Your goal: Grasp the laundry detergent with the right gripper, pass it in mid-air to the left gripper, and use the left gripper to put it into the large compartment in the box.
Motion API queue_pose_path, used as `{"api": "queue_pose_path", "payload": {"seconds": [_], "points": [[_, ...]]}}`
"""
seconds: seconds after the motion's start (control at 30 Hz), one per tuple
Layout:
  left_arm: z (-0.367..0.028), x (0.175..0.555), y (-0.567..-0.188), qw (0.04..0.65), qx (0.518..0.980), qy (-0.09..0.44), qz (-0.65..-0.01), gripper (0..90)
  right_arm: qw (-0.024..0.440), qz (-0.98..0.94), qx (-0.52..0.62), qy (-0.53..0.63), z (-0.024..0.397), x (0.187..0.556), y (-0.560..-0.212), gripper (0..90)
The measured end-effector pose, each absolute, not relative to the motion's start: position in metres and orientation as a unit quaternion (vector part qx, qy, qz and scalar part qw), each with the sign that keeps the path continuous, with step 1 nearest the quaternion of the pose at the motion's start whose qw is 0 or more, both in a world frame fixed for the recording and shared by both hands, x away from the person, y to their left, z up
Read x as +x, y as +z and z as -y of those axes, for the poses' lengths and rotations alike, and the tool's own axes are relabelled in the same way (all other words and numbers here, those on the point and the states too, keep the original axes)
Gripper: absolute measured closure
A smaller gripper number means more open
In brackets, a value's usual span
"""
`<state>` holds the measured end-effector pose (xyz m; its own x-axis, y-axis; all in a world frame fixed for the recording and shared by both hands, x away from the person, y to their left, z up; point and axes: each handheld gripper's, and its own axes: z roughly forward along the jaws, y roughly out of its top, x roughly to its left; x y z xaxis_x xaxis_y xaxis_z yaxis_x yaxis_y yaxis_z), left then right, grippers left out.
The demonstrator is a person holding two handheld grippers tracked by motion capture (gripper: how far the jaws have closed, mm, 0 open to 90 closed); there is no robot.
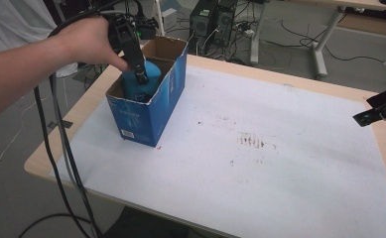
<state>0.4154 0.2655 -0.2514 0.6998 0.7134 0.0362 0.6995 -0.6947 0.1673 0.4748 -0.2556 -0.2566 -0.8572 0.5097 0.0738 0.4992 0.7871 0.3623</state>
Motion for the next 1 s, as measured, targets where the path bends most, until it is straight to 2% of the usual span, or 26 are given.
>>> {"api": "queue_pose_path", "payload": {"seconds": [1.0], "points": [[-0.262, 0.416, -0.27, 0.068, 0.927, 0.045, -0.366, 38.0, 0.008, -0.947, 0.265, 0.182, 0.251, 0.475, -0.261, 13.1]]}}
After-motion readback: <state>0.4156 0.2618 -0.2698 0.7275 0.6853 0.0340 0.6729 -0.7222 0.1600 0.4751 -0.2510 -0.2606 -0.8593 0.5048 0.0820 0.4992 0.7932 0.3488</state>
